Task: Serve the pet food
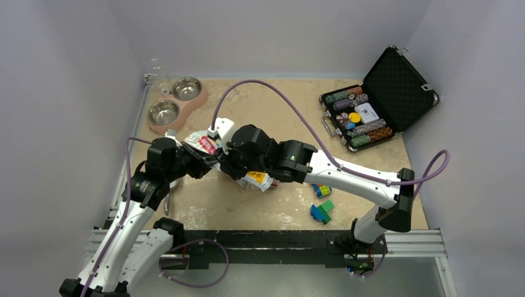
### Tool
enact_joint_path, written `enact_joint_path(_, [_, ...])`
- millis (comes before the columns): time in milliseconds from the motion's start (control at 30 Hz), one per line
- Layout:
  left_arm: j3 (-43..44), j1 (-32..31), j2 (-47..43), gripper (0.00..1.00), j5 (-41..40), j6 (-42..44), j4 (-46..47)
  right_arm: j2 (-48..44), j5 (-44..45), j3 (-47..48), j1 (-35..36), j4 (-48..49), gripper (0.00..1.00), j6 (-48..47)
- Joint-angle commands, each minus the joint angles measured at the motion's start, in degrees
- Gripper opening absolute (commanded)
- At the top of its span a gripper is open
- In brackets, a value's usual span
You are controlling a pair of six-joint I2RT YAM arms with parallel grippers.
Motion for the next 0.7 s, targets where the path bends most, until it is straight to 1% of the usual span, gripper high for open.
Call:
enact_joint_path(0, [2.79, 0.16, -1.66, 0.00, 6.03, -2.45, 9.15, 0.67, 2.21, 1.90, -0.59, 0.71, 0.33, -2.10])
enact_joint_path(100, [3.34, 0.16, -1.29, 0.00, 5.94, -3.02, 9.42, 1.23, 1.47, 0.44, -0.56, 0.61, 0.35, -4.11])
enact_joint_path(167, [4.01, 0.16, -0.42, 0.00, 6.14, -3.66, 10.14, 0.71, -0.82, -2.44, -0.36, 1.71, 0.36, -4.43])
enact_joint_path(267, [5.49, 0.16, 1.24, 0.00, 7.19, -4.24, 11.04, -0.24, 0.98, -7.74, -0.34, 4.61, 0.37, -2.82])
enact_joint_path(367, [7.35, 0.16, 2.35, 0.00, 7.73, -4.37, 11.05, 0.32, 5.13, -9.11, -0.39, 4.49, 0.35, -2.18])
enact_joint_path(400, [7.77, 0.16, 2.51, 0.00, 7.70, -4.51, 11.05, 0.39, 6.37, -9.18, -0.37, 4.40, 0.33, -1.92])
enact_joint_path(500, [8.64, 0.16, 3.19, 0.00, 8.03, -4.64, 11.21, 0.03, 8.73, -9.67, -0.39, 5.38, 0.19, -1.57])
enact_joint_path(567, [8.96, 0.16, 3.59, 0.00, 8.47, -4.40, 10.80, -0.45, 9.74, -9.51, -0.36, 5.62, 0.05, -1.42])
enact_joint_path(600, [9.03, 0.16, 3.70, 0.00, 8.59, -4.24, 10.32, -0.73, 10.41, -9.49, -0.40, 5.82, 0.00, -1.30])
enact_joint_path(667, [9.30, 0.16, 3.58, 0.00, 8.70, -3.29, 8.01, -1.58, 11.56, -9.88, -0.42, 6.48, 0.00, -1.44])
